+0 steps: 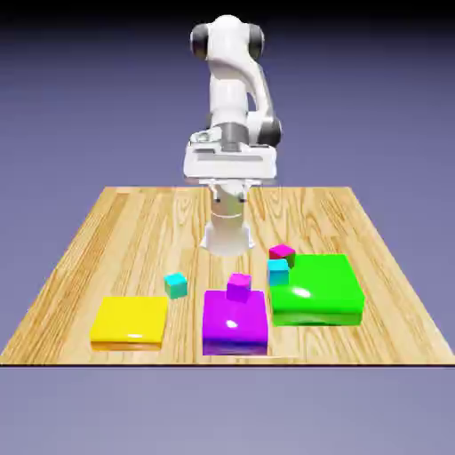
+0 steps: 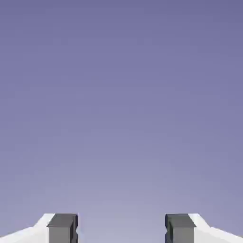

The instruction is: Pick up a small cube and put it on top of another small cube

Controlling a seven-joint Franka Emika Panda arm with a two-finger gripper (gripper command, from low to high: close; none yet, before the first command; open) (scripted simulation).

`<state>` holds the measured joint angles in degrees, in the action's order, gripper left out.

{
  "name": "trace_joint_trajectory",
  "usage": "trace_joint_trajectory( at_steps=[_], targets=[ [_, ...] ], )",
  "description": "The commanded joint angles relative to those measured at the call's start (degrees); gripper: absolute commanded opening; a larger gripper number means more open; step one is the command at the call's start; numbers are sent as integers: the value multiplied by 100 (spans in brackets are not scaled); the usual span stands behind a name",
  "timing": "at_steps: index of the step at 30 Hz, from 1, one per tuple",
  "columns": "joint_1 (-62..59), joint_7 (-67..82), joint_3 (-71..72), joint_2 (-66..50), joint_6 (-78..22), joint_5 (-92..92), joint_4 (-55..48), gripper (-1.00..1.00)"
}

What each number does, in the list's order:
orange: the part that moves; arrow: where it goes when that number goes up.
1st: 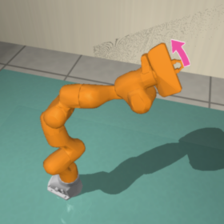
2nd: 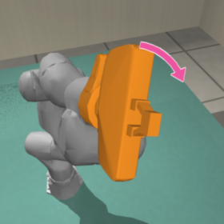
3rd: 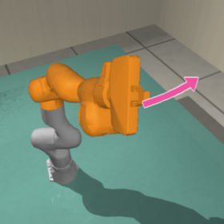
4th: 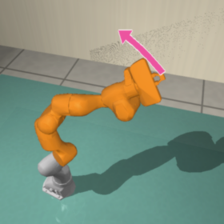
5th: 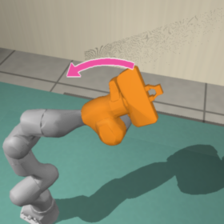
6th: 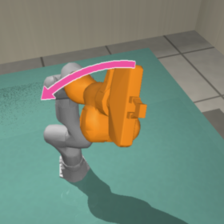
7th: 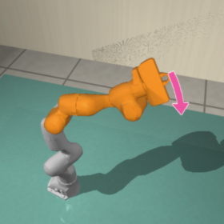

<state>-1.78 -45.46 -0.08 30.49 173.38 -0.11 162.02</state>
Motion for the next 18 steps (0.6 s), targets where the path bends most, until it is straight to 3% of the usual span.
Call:
trace_joint_trajectory(
  at_steps=[1, 13, 18],
  targets=[
    [-205, -250, -6, -180, -52, -9, 84, 0],
    [-2659, -3239, -81, -2335, -675, -116, 1096, 0],
    [-2685, -3360, -116, -2985, -170, -228, 999, 0]
  ],
)
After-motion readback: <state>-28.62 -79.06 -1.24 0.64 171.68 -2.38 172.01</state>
